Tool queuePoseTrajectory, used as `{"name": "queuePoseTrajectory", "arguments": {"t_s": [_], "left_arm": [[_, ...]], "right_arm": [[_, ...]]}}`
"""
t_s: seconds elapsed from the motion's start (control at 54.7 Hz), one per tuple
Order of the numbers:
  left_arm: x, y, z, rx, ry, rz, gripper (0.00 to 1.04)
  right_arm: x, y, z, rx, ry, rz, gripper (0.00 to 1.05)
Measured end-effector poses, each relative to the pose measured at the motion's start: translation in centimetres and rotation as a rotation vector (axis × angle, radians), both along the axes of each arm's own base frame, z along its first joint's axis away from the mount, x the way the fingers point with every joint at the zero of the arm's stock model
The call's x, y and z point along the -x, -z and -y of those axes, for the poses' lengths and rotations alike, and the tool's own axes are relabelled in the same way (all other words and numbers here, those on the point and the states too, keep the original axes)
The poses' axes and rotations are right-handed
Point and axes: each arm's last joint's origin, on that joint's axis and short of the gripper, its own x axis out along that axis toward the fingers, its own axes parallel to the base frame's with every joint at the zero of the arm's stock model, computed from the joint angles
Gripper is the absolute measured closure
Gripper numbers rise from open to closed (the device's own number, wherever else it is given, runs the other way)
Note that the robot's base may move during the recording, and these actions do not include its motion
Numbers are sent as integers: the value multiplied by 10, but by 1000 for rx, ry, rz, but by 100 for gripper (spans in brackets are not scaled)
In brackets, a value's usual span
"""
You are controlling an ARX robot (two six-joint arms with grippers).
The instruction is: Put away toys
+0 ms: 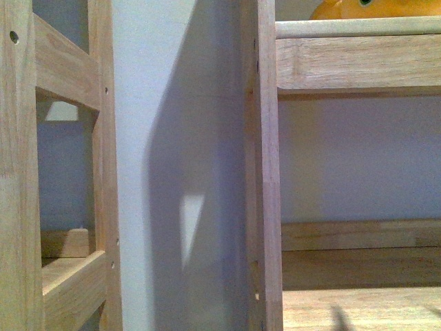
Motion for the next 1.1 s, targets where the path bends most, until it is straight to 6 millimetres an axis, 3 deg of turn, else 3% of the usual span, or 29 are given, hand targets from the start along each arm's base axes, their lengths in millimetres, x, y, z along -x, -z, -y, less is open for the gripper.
{"name": "queuePoseTrajectory", "arguments": {"t_s": [0.238,0.402,0.786,1.097], "left_arm": [[0,0,0,0,0,0,6],[0,0,0,0,0,0,6],[0,0,0,0,0,0,6],[0,0,0,0,0,0,6]], "right_arm": [[55,56,2,12,20,-51,7],[75,103,3,-1,-4,-150,7],[77,211,6,-83,-64,-371,7],[70,268,-1,-110,-190,-528,7]]}}
